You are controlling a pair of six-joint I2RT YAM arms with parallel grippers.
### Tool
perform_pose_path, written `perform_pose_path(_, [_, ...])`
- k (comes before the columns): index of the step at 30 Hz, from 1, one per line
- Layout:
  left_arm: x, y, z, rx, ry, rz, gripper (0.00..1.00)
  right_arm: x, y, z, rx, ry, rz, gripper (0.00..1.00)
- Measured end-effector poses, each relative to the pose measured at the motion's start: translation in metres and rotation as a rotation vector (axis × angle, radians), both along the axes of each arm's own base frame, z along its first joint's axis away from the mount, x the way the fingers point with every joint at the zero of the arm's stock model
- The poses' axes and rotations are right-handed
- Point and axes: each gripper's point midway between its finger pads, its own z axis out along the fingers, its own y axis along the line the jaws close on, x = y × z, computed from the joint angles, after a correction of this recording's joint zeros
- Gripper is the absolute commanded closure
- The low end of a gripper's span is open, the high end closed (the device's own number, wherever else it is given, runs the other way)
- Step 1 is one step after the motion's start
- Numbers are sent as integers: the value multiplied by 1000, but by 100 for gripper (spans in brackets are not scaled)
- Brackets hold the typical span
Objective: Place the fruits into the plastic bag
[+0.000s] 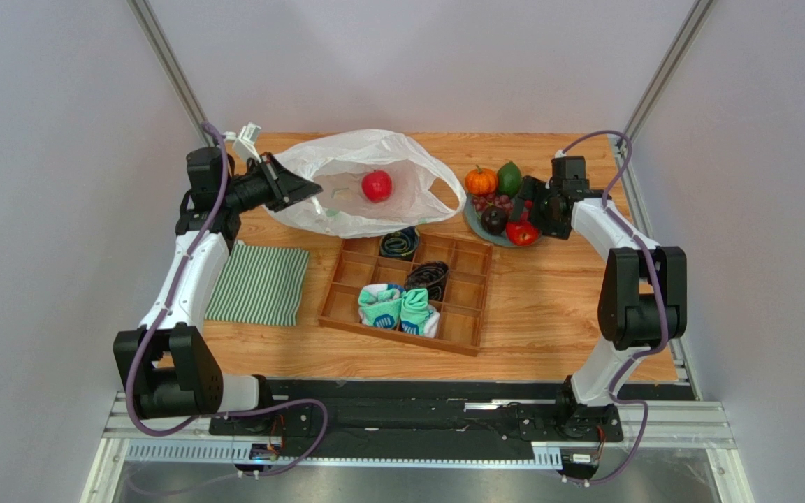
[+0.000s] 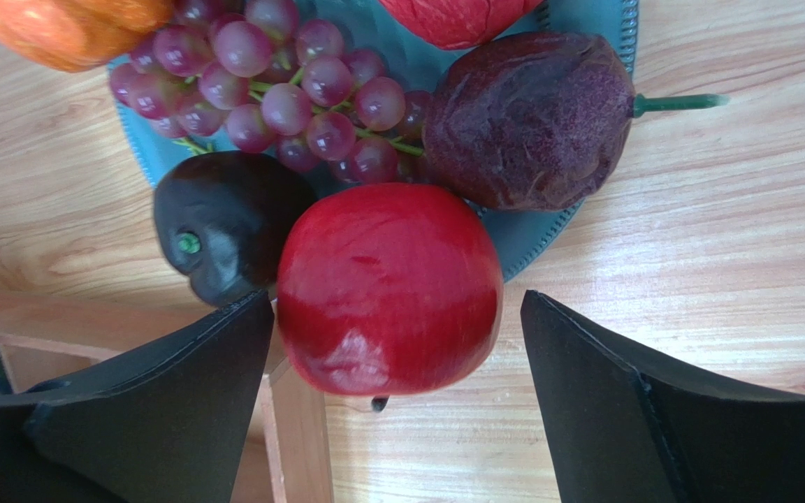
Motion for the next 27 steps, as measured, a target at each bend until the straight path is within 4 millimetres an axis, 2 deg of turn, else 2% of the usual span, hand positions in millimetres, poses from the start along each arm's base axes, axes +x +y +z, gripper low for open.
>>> perform_pose_path(6, [0, 0, 0, 0, 0, 0, 100, 1, -1, -11, 0, 23, -2, 13])
perform_pose_path(13, [0, 0, 0, 0, 0, 0, 100, 4, -1, -11, 0, 16, -2, 38])
perform_pose_path(16, [0, 0, 0, 0, 1, 0, 100, 4, -1, -11, 0, 15, -2, 44])
perform_pose_path(21, [0, 0, 0, 0, 0, 0, 100, 4, 0, -10, 3, 12, 1, 51])
perform_pose_path(27, [0, 0, 0, 0, 1, -1, 100, 2, 4, -3, 22, -5, 9, 53])
